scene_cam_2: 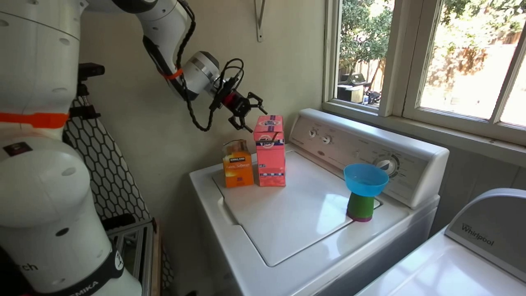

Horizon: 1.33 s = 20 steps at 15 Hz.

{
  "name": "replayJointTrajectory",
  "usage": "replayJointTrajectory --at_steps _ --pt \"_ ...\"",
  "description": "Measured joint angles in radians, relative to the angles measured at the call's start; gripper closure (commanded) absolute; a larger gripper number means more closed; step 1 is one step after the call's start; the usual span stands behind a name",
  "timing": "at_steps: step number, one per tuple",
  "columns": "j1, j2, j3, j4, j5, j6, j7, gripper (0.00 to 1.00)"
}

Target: Open the box then move it to the right

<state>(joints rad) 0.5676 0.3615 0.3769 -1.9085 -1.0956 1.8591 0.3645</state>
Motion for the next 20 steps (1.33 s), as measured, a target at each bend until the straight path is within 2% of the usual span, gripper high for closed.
replayJointTrajectory --at_steps 20 --pt "-0.006 0.028 -0.025 0.047 0.0 0.0 0.005 0.0"
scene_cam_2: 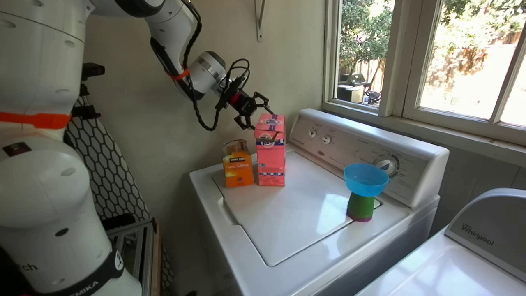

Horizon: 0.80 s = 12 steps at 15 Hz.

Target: Open the box then move it to the right

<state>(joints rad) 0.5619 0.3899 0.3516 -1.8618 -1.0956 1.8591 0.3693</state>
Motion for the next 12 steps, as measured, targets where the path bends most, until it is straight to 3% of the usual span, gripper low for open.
replayJointTrajectory --at_steps 12 --pt "-0.011 -0.123 -0.007 0.004 -0.007 -0.058 0.058 0.0"
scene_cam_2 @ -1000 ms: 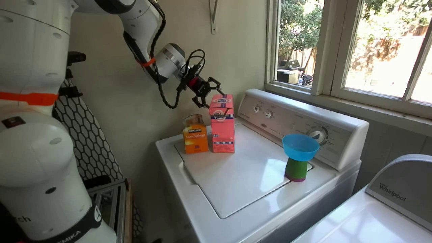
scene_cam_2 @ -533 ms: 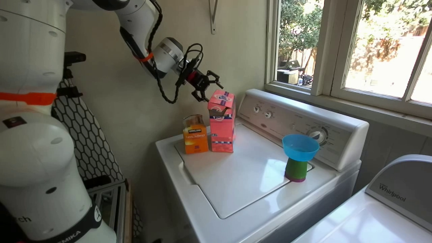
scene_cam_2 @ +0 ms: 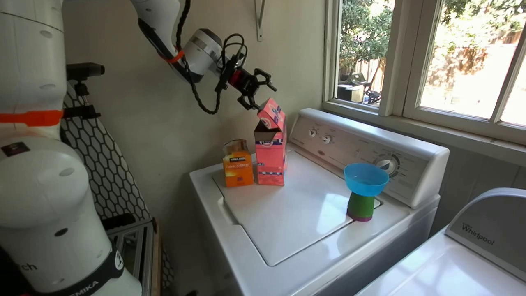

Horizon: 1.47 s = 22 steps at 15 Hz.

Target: Open the box then move it to the right

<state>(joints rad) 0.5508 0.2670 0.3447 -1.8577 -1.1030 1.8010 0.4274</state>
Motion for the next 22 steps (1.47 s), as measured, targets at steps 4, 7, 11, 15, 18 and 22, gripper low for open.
replayJointTrajectory --at_steps 4,7,11,15,18,22 --pt "-0.059 -0.002 -0.027 0.002 0.004 -0.001 0.003 0.0" --pt "-0.104 0.016 -0.045 0.016 0.017 -0.001 0.002 0.0" --pt "-0.139 0.04 -0.051 0.062 0.073 0.0 0.002 0.0" --pt "-0.144 0.053 -0.051 0.097 0.139 0.0 0.001 0.0" --pt "-0.144 0.054 -0.046 0.104 0.195 0.037 -0.026 0.0" --pt "-0.144 0.055 -0.028 0.097 0.302 0.16 -0.15 0.0"
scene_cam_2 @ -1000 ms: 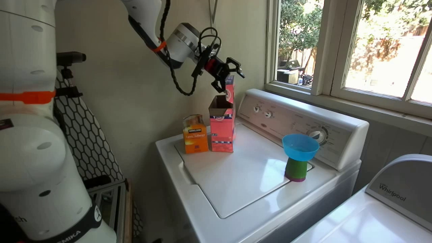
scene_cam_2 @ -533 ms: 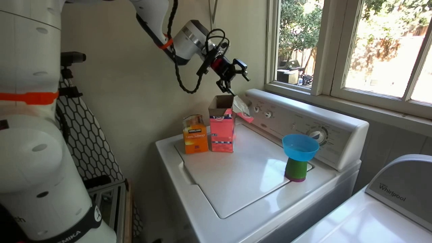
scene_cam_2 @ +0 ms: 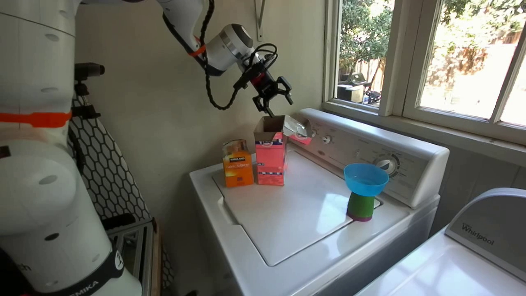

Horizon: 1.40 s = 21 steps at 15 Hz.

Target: Open the box then move it to the right

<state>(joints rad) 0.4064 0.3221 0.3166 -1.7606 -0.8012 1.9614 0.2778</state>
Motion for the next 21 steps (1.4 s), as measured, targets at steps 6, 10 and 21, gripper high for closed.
replayJointTrajectory --at_steps 6,10,21 --pt "-0.028 0.033 -0.002 0.001 0.212 0.102 -0.263 0.0" --pt "-0.049 0.045 -0.004 0.009 0.268 0.103 -0.338 0.0" --pt "-0.076 0.096 -0.045 0.094 0.386 0.122 -0.493 0.0"
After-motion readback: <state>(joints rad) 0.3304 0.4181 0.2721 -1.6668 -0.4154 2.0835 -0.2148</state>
